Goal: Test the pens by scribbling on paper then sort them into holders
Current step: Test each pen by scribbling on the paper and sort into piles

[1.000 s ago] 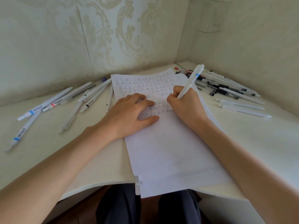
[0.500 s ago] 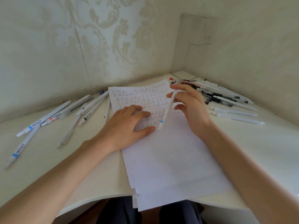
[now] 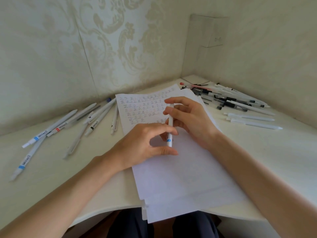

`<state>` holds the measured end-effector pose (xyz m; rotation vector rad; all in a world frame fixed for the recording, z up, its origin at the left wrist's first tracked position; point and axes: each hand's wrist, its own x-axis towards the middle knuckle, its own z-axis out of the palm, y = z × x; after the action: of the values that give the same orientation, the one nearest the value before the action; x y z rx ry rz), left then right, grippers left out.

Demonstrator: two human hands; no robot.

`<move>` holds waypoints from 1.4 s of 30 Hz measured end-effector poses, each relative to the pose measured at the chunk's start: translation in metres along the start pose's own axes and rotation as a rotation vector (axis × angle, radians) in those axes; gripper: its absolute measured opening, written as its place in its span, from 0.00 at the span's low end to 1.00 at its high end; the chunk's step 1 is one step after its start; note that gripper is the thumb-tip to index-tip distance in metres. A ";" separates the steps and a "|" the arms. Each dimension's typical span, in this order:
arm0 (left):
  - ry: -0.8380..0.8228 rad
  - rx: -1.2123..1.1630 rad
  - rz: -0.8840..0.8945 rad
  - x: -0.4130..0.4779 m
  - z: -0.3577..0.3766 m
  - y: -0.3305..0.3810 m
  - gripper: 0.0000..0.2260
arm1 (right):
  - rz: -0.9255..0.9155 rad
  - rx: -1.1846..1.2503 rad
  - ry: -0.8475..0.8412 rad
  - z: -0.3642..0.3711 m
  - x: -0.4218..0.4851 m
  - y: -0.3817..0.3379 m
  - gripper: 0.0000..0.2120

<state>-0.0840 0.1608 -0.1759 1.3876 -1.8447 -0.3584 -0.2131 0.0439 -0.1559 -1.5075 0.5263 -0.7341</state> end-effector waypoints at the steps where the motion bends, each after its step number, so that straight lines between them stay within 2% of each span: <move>1: 0.004 0.008 0.008 0.000 0.000 0.000 0.19 | -0.005 -0.009 0.006 0.001 0.000 0.000 0.08; 4: -0.031 0.068 0.009 0.001 0.000 -0.003 0.17 | -0.050 -0.052 0.040 0.003 0.000 0.001 0.09; 6: -0.003 0.148 -0.028 0.002 -0.002 -0.007 0.10 | -0.104 -0.108 0.058 0.003 0.001 0.001 0.13; 7: 0.081 0.194 -0.074 0.002 -0.005 -0.009 0.07 | -0.122 -0.138 0.062 0.002 0.001 0.002 0.15; 9: 0.363 0.302 -0.241 0.003 -0.013 -0.011 0.03 | -0.122 -0.183 0.071 0.000 0.003 0.003 0.19; 11: 0.622 0.430 -0.415 0.001 -0.026 -0.015 0.01 | -0.112 -0.206 0.082 -0.003 0.004 0.005 0.19; 12: 0.691 0.521 -0.467 -0.002 -0.033 -0.020 0.01 | -0.112 -0.213 0.083 -0.004 0.005 0.006 0.18; 14: 0.695 0.707 -0.588 -0.008 -0.044 -0.030 0.03 | -0.121 -0.235 0.067 -0.005 0.005 0.007 0.16; 16: 0.571 0.830 -0.758 -0.012 -0.048 -0.037 0.08 | -0.124 -0.272 0.053 -0.006 0.005 0.009 0.14; 18: 0.454 0.898 -0.847 -0.013 -0.044 -0.038 0.11 | -0.122 -0.332 0.057 -0.007 0.006 0.011 0.13; 20: 0.424 0.918 -0.786 -0.011 -0.041 -0.037 0.11 | -0.111 -0.395 0.073 -0.008 0.006 0.011 0.11; 23: 0.435 0.712 -0.405 -0.006 -0.033 -0.031 0.07 | -0.100 -0.521 0.150 -0.011 0.005 0.006 0.10; 25: 0.322 0.500 -0.191 -0.001 -0.022 -0.021 0.11 | -0.106 -0.763 0.271 -0.019 0.006 0.000 0.12; 27: 0.177 0.418 -0.083 0.001 -0.010 -0.011 0.17 | -0.078 -1.047 0.374 -0.033 0.008 -0.005 0.14; 30: 0.029 0.411 -0.099 0.001 0.002 -0.011 0.25 | 0.136 -1.262 0.466 -0.062 0.005 -0.013 0.16; 34: -0.052 0.457 -0.182 0.002 0.005 -0.016 0.32 | 0.367 -1.331 0.496 -0.096 -0.002 -0.015 0.13; 40: -0.043 0.463 -0.183 0.001 0.005 -0.015 0.32 | 0.342 -1.323 0.415 -0.108 0.004 0.001 0.09; 42: -0.040 0.456 -0.184 0.001 0.005 -0.015 0.32 | 0.278 -1.329 0.397 -0.106 0.006 0.001 0.06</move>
<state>-0.0777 0.1535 -0.1881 1.8761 -1.9105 -0.0540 -0.2850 -0.0345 -0.1584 -2.4026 1.7103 -0.4266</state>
